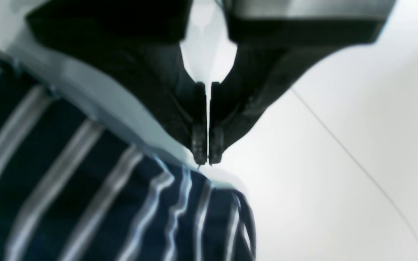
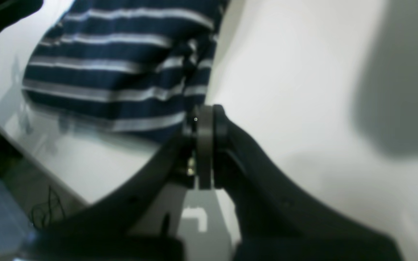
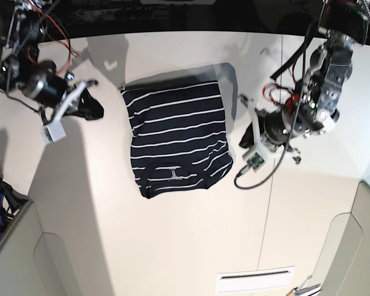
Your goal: Fold the T-shirt properly
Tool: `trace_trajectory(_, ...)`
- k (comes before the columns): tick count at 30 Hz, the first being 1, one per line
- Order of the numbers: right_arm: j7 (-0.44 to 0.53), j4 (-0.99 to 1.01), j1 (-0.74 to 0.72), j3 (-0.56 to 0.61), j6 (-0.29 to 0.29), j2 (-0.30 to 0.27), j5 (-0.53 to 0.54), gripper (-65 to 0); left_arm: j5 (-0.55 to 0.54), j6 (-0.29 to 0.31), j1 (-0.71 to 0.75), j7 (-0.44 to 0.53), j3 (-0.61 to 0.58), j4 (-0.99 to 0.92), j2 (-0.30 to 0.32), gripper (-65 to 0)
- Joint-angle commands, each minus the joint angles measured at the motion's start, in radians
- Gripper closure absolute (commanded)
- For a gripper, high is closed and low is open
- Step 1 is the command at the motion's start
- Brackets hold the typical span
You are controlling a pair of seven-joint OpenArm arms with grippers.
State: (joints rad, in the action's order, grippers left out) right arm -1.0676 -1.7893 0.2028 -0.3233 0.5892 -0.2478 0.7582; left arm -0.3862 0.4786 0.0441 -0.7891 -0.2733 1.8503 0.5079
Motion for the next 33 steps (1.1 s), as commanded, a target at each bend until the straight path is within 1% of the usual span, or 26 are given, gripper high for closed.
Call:
trace_trajectory(1, 0.011, -0.034, 0.029, -0.005, 0.010, -0.026, 0.035, 0.0, -0.018, 0.003, 0.031, 0.011, 0.020, 0.048, 0.026, -1.8)
trace_trajectory(3, 0.011, -0.066, 0.094, -0.005, 0.010, -0.053, 0.058, 0.0, -0.043, 0.003, 0.116, 0.009, 0.046, 0.108, 0.055, -1.8)
trace_trajectory(6, 0.010, -0.101, 0.194, -0.005, 0.010, -0.075, 0.070, 0.0, -0.043, 0.003, 0.246, 0.002, 0.100, 0.192, 0.092, -1.8)
trace_trajectory(8, 0.009, -0.105, 0.257, -0.005, 0.010, -0.088, 0.077, 0.0, -0.044, 0.003, 0.339, -0.001, 0.147, 0.240, 0.103, -1.8)
trace_trajectory(11, 0.009, -0.105, 0.348, -0.005, 0.010, -0.106, 0.080, 0.0, -0.044, 0.003, 0.488, -0.001, 0.212, 0.286, 0.104, -1.8)
trace_trajectory(13, 0.009, -0.105, 0.402, -0.004, 0.013, -0.120, 0.081, 0.0, -0.043, 0.004, 0.580, 0.000, 0.235, 0.290, 0.105, -1.8)
trace_trajectory(16, 0.009, -0.105, 0.470, -0.003, 0.014, -0.142, 0.086, 0.0, -0.021, 0.004, 0.708, 0.000, 0.249, 0.290, 0.105, -1.8)
trace_trajectory(21, 0.009, -0.105, 0.580, -0.003, 0.013, -0.182, 0.087, 0.0, 0.060, 0.004, 0.894, 0.008, 0.248, 0.290, 0.105, -1.8)
trace_trajectory(25, 0.010, -0.101, 0.659, -0.003, 0.013, -0.208, 0.087, 0.0, 0.089, 0.004, 1.012, 0.014, 0.248, 0.288, 0.105, -1.8)
trace_trajectory(28, 0.013, -0.087, 0.710, -0.003, 0.014, -0.222, 0.079, 0.0, 0.102, 0.005, 1.072, 0.035, 0.248, 0.258, 0.105, -1.8)
trace_trajectory(31, 0.030, -0.045, 0.742, -0.001, 0.014, -0.224, 0.035, 0.0, 0.104, 0.005, 1.095, 0.062, 0.244, 0.144, 0.105, -1.8)
trace_trajectory(33, 0.051, 0.011, 0.748, 0.012, 0.013, -0.240, 0.031, 0.0, 0.117, 0.005, 1.092, 0.114, 0.239, 0.028, 0.105, -1.8)
